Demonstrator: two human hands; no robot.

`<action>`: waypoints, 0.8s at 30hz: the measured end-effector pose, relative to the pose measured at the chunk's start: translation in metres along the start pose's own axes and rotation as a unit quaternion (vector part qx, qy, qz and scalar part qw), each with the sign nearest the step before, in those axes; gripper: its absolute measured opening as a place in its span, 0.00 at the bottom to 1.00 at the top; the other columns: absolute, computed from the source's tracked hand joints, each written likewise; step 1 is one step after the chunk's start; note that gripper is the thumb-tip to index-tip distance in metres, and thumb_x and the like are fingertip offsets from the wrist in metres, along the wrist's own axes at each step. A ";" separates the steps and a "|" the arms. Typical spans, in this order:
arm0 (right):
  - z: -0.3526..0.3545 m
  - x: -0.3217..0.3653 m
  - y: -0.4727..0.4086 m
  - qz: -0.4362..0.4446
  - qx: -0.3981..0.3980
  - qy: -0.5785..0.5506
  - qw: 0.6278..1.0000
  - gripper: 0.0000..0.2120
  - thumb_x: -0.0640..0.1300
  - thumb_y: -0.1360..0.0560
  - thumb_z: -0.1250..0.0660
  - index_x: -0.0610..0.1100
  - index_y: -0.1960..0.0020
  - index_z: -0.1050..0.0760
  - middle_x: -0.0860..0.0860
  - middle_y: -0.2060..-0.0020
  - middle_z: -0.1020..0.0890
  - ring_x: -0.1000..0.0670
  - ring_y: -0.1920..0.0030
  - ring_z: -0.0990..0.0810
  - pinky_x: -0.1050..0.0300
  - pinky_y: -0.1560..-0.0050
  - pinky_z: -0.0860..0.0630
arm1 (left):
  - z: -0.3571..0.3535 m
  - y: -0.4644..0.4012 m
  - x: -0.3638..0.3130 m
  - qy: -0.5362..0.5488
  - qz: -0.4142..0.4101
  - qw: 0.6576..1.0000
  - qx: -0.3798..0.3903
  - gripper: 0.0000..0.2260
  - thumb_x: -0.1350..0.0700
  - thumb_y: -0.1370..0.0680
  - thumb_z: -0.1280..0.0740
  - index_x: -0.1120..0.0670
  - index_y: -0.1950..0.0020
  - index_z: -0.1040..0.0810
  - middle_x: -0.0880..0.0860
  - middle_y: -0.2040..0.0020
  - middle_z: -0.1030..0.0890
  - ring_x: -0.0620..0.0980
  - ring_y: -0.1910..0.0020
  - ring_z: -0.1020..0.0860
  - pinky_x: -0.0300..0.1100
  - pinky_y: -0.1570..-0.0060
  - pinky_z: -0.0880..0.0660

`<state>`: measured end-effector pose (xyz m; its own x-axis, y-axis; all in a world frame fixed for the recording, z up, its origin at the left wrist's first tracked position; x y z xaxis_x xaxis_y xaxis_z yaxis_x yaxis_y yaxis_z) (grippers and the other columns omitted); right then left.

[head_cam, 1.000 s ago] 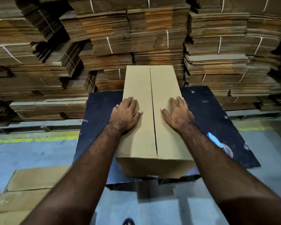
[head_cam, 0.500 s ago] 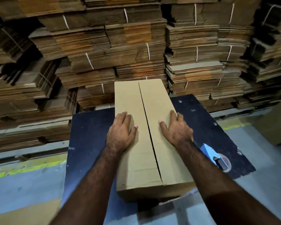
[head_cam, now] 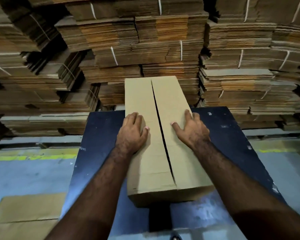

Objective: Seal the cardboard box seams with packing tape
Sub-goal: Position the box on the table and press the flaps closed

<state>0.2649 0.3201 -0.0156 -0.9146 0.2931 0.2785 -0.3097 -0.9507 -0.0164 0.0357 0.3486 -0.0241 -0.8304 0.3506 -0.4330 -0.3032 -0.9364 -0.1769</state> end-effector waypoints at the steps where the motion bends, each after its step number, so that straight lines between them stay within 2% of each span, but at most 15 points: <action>1: -0.001 0.004 -0.008 0.028 0.011 0.006 1.000 0.40 0.71 0.26 0.46 0.48 0.23 0.46 0.44 0.31 0.36 0.39 0.36 0.29 0.42 0.44 0.27 | 0.002 0.004 0.000 -0.012 0.015 1.000 -0.011 0.27 0.45 0.22 0.44 0.60 0.30 0.29 0.59 0.28 0.31 0.58 0.29 0.36 0.56 0.35 0.29; 3: -0.003 0.015 -0.025 0.091 0.025 0.018 0.995 0.42 0.74 0.28 0.48 0.49 0.23 0.46 0.44 0.30 0.36 0.39 0.36 0.28 0.40 0.42 0.27 | 0.009 0.015 0.004 -0.047 0.044 0.997 -0.033 0.23 0.48 0.23 0.43 0.59 0.34 0.26 0.58 0.33 0.27 0.60 0.34 0.32 0.57 0.44 0.25; 6: -0.006 0.032 -0.049 0.187 0.053 0.015 0.981 0.42 0.76 0.28 0.51 0.53 0.23 0.46 0.47 0.28 0.36 0.39 0.34 0.29 0.40 0.39 0.28 | 0.026 0.039 0.013 -0.098 0.050 0.992 -0.059 0.21 0.53 0.26 0.43 0.59 0.39 0.22 0.59 0.41 0.23 0.63 0.45 0.27 0.56 0.55 0.24; 9: -0.008 0.055 -0.068 0.303 0.092 0.052 0.947 0.39 0.74 0.25 0.53 0.55 0.21 0.48 0.49 0.24 0.40 0.41 0.30 0.33 0.42 0.34 0.33 | 0.042 0.070 0.011 -0.161 0.010 0.986 -0.051 0.23 0.52 0.29 0.44 0.57 0.41 0.20 0.57 0.47 0.22 0.62 0.51 0.25 0.56 0.56 0.25; 11: -0.012 0.069 -0.072 0.353 0.119 0.089 0.924 0.37 0.73 0.25 0.55 0.57 0.21 0.51 0.53 0.21 0.46 0.44 0.26 0.37 0.37 0.30 0.41 | 0.047 0.089 0.015 -0.197 -0.025 0.980 -0.015 0.24 0.50 0.32 0.42 0.54 0.38 0.20 0.55 0.46 0.22 0.61 0.46 0.24 0.53 0.51 0.26; 13: -0.015 0.077 -0.068 0.349 0.133 0.107 0.921 0.35 0.72 0.24 0.55 0.58 0.21 0.53 0.54 0.20 0.51 0.47 0.23 0.44 0.32 0.29 0.48 | 0.049 0.103 0.029 -0.183 -0.051 0.982 0.017 0.27 0.42 0.29 0.36 0.50 0.31 0.24 0.54 0.36 0.23 0.59 0.33 0.27 0.53 0.39 0.30; 15: -0.013 0.081 -0.057 0.336 0.124 0.120 0.926 0.31 0.67 0.21 0.53 0.57 0.21 0.50 0.52 0.20 0.51 0.47 0.22 0.47 0.31 0.30 0.48 | 0.048 0.108 0.041 -0.155 -0.051 0.986 0.040 0.34 0.30 0.27 0.37 0.47 0.26 0.28 0.54 0.27 0.28 0.57 0.28 0.31 0.55 0.34 0.32; 17: -0.009 0.083 -0.035 0.334 0.106 0.111 0.930 0.31 0.65 0.21 0.50 0.53 0.22 0.47 0.49 0.21 0.46 0.46 0.23 0.46 0.34 0.30 0.45 | 0.047 0.107 0.041 -0.185 -0.039 0.982 0.029 0.36 0.25 0.28 0.44 0.45 0.28 0.27 0.53 0.29 0.26 0.57 0.34 0.25 0.53 0.41 0.29; 20: -0.004 0.078 0.009 0.343 0.132 0.048 0.929 0.40 0.69 0.25 0.46 0.50 0.20 0.52 0.46 0.21 0.46 0.45 0.23 0.44 0.39 0.27 0.44 | 0.042 0.100 0.009 -0.241 -0.019 0.970 0.006 0.37 0.21 0.31 0.49 0.43 0.35 0.22 0.49 0.39 0.21 0.55 0.45 0.22 0.49 0.52 0.32; 22: -0.003 0.071 0.035 0.356 0.151 0.026 0.922 0.44 0.70 0.26 0.45 0.49 0.20 0.54 0.47 0.20 0.48 0.46 0.22 0.47 0.40 0.26 0.46 | 0.027 0.095 -0.024 -0.265 -0.008 0.964 -0.014 0.35 0.21 0.32 0.47 0.43 0.40 0.21 0.50 0.45 0.21 0.55 0.49 0.23 0.49 0.54 0.34; 24: -0.001 0.061 0.050 0.354 0.149 0.008 0.923 0.39 0.66 0.23 0.46 0.49 0.20 0.54 0.48 0.20 0.48 0.48 0.22 0.48 0.41 0.26 0.48 | 0.007 0.089 -0.050 -0.272 0.004 0.962 -0.023 0.32 0.23 0.33 0.41 0.43 0.43 0.22 0.51 0.47 0.23 0.55 0.50 0.26 0.49 0.55 0.35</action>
<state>0.1932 0.2905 -0.0002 -0.8650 -0.4131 0.2848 0.4502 -0.8896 0.0772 0.0474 0.2476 -0.0117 -0.9585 0.2710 0.0887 -0.2842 -0.9333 -0.2198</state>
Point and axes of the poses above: each hand's wrist, its own y-axis away from the middle knuckle, its own z-axis out of the back of the hand, x = y × z, the point moved 4 cm from there along -y, towards the middle knuckle
